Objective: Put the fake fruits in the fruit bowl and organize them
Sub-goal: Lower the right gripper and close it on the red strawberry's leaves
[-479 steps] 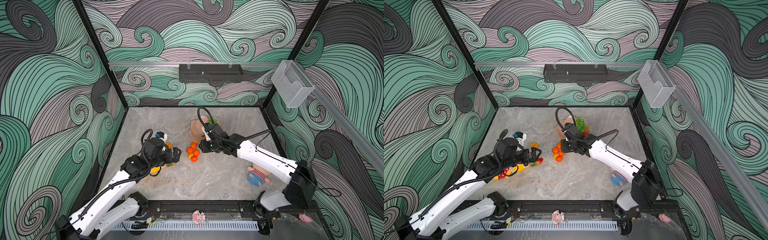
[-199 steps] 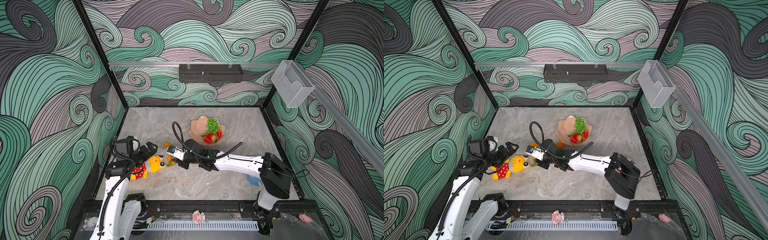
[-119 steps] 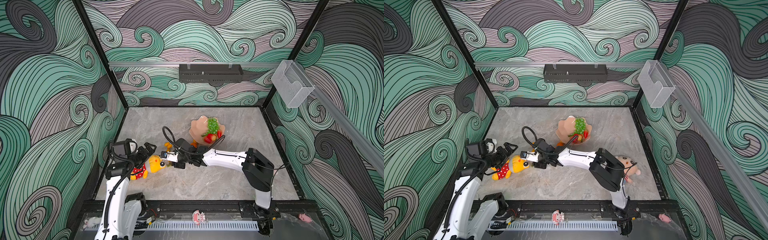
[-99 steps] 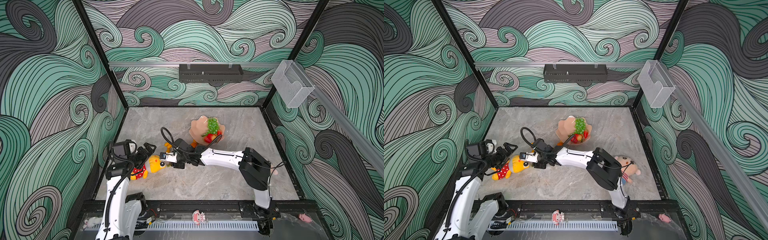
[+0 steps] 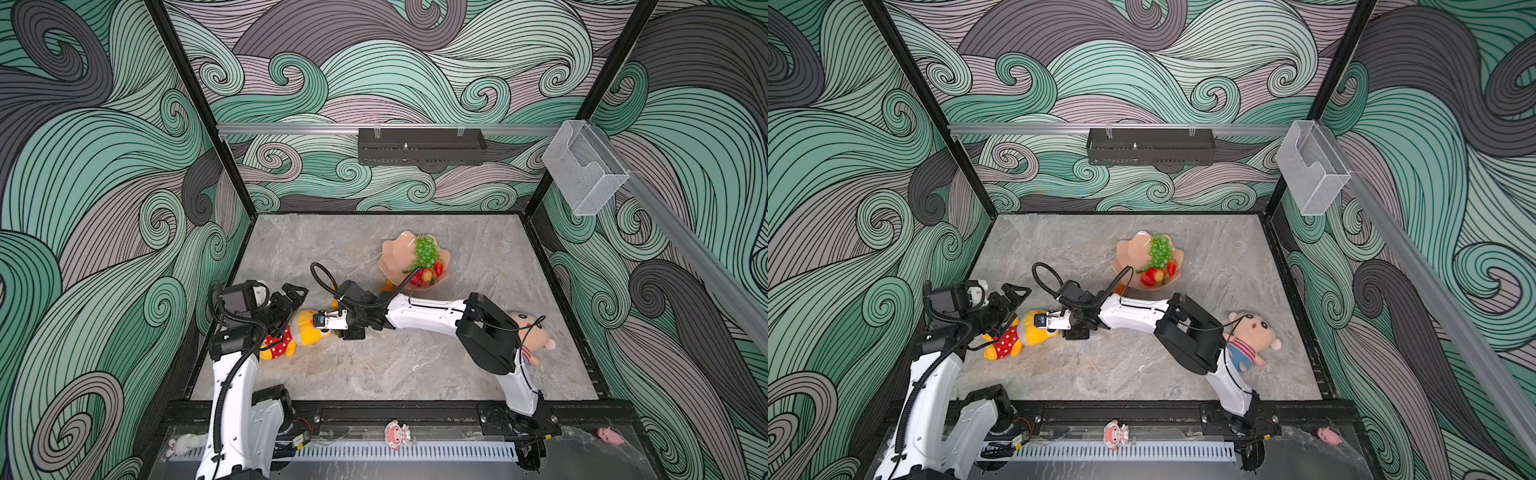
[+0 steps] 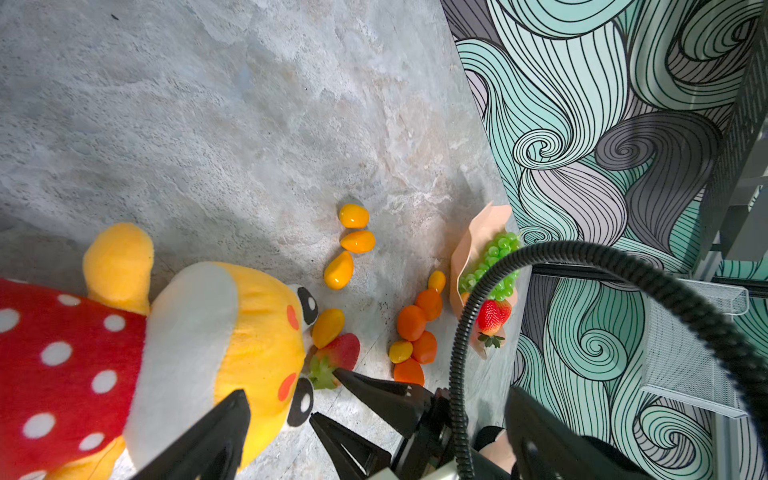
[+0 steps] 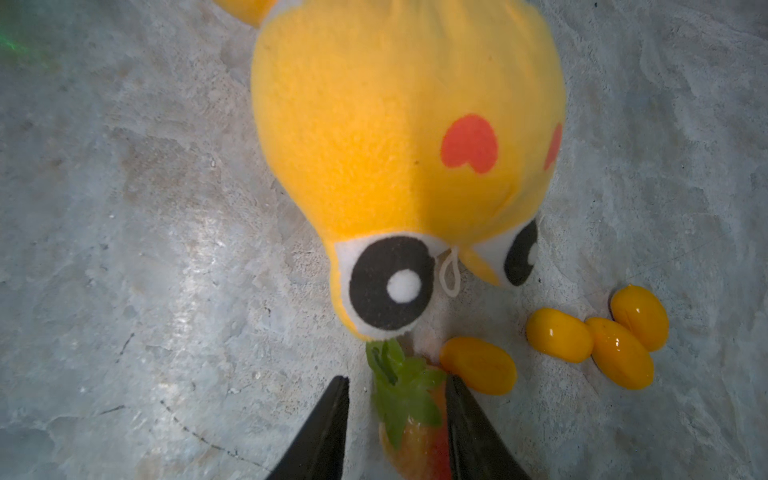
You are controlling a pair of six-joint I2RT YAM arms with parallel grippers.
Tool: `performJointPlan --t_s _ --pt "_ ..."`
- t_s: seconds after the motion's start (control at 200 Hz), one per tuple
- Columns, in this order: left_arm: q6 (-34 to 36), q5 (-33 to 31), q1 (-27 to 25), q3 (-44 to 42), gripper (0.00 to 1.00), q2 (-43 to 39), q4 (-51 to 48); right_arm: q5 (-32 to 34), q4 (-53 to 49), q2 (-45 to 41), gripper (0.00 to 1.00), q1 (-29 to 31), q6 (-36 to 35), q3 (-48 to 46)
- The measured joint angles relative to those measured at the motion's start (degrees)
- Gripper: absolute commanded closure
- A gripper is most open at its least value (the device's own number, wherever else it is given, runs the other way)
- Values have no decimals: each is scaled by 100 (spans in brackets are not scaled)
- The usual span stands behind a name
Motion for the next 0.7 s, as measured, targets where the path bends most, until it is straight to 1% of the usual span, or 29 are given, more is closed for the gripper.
performJointPlan --t_s 0.7 --pt "2 181 2 0 2 11 13 105 -608 612 61 35 -271 667"
